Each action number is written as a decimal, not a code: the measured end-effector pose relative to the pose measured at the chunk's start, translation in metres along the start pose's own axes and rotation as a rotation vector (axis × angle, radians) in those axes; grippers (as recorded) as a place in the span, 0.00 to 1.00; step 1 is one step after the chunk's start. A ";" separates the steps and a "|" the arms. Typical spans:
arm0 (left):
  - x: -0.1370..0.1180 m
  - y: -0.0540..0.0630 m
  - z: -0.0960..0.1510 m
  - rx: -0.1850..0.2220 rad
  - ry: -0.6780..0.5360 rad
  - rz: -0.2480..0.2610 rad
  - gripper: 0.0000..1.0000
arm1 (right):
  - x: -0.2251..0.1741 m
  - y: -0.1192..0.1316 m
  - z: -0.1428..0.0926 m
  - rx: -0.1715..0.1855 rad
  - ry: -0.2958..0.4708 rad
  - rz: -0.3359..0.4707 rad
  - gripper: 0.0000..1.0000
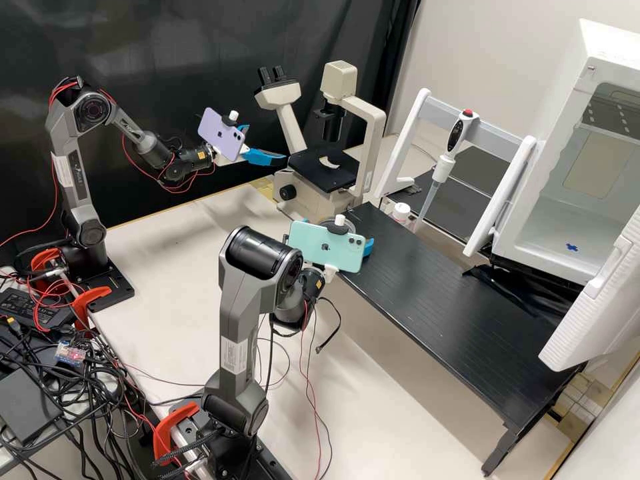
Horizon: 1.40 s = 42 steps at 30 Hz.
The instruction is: Move the petri dish to the incubator
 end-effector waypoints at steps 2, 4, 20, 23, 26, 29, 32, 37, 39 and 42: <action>0.000 0.000 0.000 0.000 0.000 0.000 1.00 | 0.001 -0.001 0.000 0.007 0.000 -0.003 0.00; 0.000 0.000 0.000 0.000 0.000 0.000 1.00 | 0.001 0.000 0.001 0.007 -0.003 -0.002 0.00; 0.000 0.000 0.000 0.000 0.000 0.000 1.00 | 0.004 0.000 0.002 -0.002 0.012 -0.014 0.00; 0.000 0.000 0.000 0.000 0.000 0.000 1.00 | 0.004 0.000 0.002 -0.002 0.012 -0.014 0.00; 0.000 0.000 0.000 0.000 0.000 0.000 1.00 | 0.004 0.000 0.002 -0.002 0.012 -0.014 0.00; 0.000 0.000 0.000 0.000 0.000 0.000 1.00 | 0.005 0.001 0.002 -0.003 0.009 -0.018 0.00; 0.000 0.000 0.000 0.000 0.000 0.000 1.00 | 0.006 0.001 0.002 0.008 0.011 -0.018 0.00; 0.000 0.000 0.000 0.000 0.000 0.000 1.00 | 0.006 0.001 0.002 0.017 0.007 -0.022 0.00; 0.000 0.000 0.000 0.000 0.000 0.000 1.00 | 0.006 0.001 0.002 0.017 0.007 -0.022 0.00; 0.000 0.000 0.000 0.000 0.000 0.000 1.00 | 0.005 0.003 0.003 0.015 -0.002 -0.020 0.00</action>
